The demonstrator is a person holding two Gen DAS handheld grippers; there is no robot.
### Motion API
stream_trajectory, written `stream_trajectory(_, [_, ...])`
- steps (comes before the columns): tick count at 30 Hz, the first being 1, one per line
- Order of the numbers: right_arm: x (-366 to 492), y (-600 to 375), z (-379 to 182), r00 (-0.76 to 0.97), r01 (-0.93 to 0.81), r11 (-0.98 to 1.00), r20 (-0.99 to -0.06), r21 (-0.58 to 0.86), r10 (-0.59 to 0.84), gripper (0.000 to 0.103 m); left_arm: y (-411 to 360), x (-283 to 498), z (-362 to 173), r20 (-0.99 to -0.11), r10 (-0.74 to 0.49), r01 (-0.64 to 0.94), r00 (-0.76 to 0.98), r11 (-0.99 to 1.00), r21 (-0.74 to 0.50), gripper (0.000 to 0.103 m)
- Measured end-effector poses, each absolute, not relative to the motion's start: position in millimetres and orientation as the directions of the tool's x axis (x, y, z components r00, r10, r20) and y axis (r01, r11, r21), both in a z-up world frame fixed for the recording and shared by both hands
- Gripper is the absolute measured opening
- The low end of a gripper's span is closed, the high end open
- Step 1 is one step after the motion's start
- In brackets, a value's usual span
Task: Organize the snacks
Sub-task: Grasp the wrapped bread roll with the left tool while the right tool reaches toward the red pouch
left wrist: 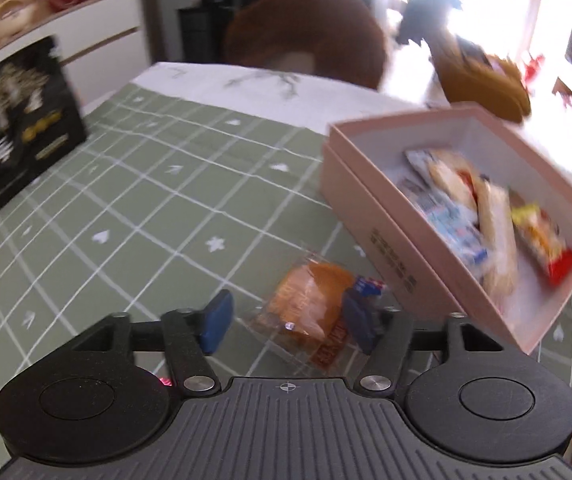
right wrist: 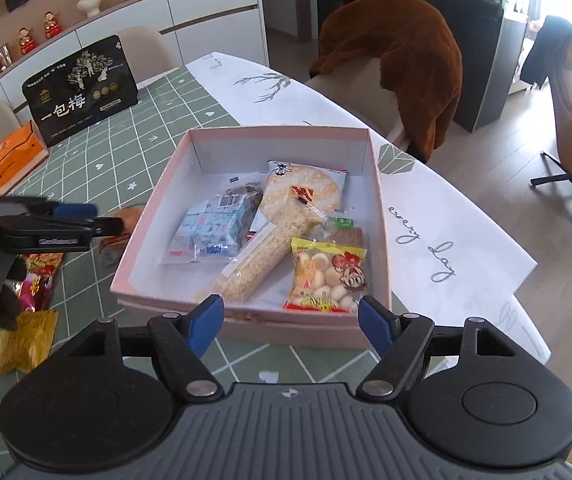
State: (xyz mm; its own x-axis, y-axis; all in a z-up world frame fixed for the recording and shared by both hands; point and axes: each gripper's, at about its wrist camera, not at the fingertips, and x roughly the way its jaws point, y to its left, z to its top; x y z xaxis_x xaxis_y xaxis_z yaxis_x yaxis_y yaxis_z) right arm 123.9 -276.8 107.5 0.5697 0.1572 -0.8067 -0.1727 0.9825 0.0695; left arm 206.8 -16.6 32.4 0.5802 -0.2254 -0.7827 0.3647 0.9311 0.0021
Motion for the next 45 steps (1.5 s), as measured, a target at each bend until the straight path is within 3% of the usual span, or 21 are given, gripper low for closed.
stream_trajectory(4, [113,-285,106,0.561,-0.167,0.984,-0.815,0.064,0.148,0.076,-19,207,26,-0.808,-0.234,0.386,0.540,0.922,-0.009,0.081])
stream_trajectory(11, [99,-291,90,0.521,-0.162,0.985,-0.842,0.066,0.142,0.076,5,189,34,-0.789,-0.249,0.272,0.561,0.956,-0.109,0.059])
stream_trajectory(29, [35,-269,54,0.327,-0.249,0.956,-0.916,0.153,0.232,0.077,-22,22,34,-0.814,-0.311,0.187,0.491,0.950,-0.251,0.059])
stream_trajectory(42, [14,-246,38,0.362,-0.340,0.940,-0.922,0.005,0.136,0.089,-69,7,35,-0.811,-0.310,0.314,0.496,0.935,-0.166,0.060])
stream_trajectory(45, [17,-249,36,0.367,-0.316,0.949,-0.920,0.011,0.133,0.096,-76,10,34,-0.812,-0.310,0.325,0.495,0.933,-0.158,0.061])
